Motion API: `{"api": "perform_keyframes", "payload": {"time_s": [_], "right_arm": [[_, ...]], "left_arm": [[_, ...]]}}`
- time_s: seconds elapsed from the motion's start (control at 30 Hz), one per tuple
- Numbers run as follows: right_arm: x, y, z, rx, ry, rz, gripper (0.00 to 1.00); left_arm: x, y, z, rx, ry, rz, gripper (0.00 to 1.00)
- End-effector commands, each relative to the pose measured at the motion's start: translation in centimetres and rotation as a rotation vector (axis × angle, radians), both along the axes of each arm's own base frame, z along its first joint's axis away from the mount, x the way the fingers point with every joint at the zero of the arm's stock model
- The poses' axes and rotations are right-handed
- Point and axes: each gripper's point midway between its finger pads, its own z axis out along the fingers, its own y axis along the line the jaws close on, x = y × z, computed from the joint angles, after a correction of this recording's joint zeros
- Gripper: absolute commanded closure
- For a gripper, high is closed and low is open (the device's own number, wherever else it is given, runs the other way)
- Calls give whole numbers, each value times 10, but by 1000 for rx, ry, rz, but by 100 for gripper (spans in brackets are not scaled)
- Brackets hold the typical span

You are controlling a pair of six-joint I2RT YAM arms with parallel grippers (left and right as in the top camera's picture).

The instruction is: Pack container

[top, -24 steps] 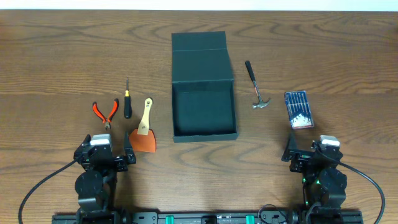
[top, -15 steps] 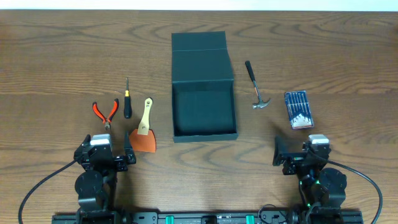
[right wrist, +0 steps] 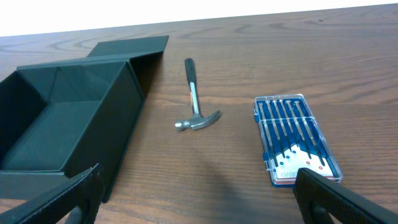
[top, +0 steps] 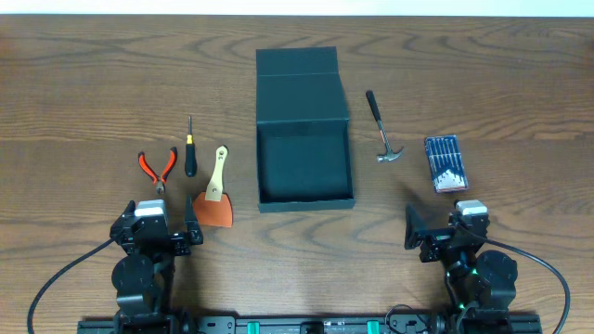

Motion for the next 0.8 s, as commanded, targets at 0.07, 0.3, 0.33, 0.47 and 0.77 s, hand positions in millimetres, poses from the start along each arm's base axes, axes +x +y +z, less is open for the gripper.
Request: {"api": "perform_keyframes", "payload": {"time_s": [0.07,0.3,0.33,0.47,0.77], "right_arm": [[-1,4,0,-1,-6,20,1],[-1,4,0,-1,-6,20,1],[-1,4,0,0,-6,21,1],[-1,4,0,-1,-6,20,1],[-1,4,0,-1,-6,20,1]], "left_arm": [[0,-2,-11,-6,21,-12,2],[0,-2,-11,-6,21,-12,2],[0,-2,-11,-6,21,-12,1],[0,-2,-11,-6,21,-12,2],[0,-2,-11,-6,21,-12,2]]}}
